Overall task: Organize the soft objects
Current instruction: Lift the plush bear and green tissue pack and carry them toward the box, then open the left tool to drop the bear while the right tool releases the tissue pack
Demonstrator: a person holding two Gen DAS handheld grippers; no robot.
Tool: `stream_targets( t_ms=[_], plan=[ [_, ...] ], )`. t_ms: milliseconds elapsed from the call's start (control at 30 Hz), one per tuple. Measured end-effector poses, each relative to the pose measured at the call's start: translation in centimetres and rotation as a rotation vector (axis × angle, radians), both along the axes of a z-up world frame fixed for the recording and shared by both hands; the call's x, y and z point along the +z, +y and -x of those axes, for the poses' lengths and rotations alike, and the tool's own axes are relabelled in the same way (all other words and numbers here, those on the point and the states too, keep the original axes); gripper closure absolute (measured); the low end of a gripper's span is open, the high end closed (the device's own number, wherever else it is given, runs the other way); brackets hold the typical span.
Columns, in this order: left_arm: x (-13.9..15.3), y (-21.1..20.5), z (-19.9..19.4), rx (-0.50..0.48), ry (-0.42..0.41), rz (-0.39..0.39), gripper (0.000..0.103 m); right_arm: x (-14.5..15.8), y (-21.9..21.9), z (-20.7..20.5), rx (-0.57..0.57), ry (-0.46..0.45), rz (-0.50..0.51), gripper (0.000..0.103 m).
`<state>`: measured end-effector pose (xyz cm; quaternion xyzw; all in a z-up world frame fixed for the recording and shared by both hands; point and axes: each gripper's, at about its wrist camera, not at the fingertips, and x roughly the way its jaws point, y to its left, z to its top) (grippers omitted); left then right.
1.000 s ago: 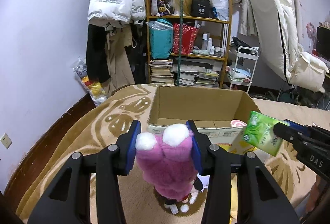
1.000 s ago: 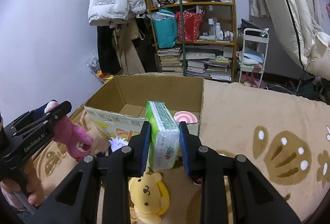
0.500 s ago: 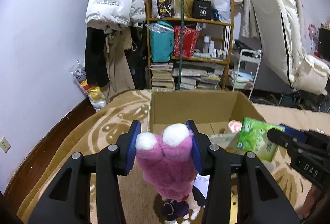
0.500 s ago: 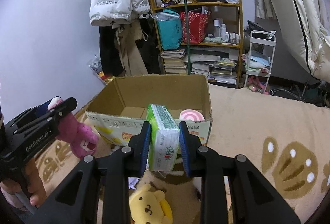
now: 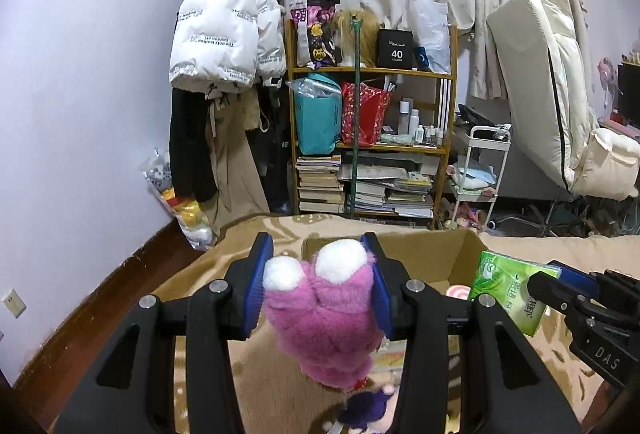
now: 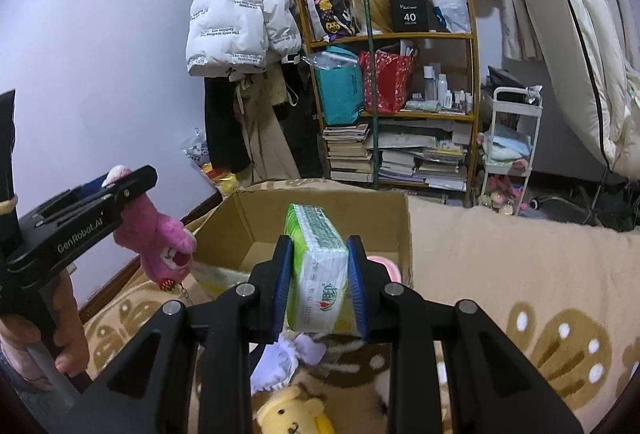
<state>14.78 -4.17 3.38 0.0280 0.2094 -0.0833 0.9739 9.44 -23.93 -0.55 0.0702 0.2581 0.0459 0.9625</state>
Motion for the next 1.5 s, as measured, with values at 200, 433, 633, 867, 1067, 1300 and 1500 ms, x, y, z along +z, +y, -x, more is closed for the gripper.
stream_targets(
  t_ms=[200,433,633,867,1067,1300,1500],
  plan=[
    [0.0,-0.2,-1.2,-0.016,0.024,0.027,0.06,-0.5,-0.5,-1.2,-0.007,0.016,0.013,0.075],
    [0.4,-1.3,-2.7,-0.021,0.0,0.014,0.059,-0.8,-0.7,-2.1,-0.01,0.013,0.019,0.075],
    [-1.0,-2.0,-5.0,-0.012,0.046,0.044,0.059,-1.1,-1.3,-3.9,-0.027,0.009,0.022,0.075],
    [-3.1,-2.4,-7.0,0.023,0.104,0.038,0.057,-3.1,-1.8,-4.9,-0.03,0.057,0.022,0.075],
    [-3.7,-3.2,-8.1,0.029,0.119,0.012,0.054,-4.2,-2.1,-5.6,-0.014,0.082,-0.001,0.074],
    [-4.0,-3.2,-8.7,0.066,0.137,-0.021,0.043,-4.2,-2.3,-5.6,-0.007,0.081,-0.015,0.071],
    [-4.4,-2.8,-8.0,0.078,0.136,-0.072,0.028,-3.9,-2.6,-5.4,0.006,0.079,-0.058,0.07]
  ],
)
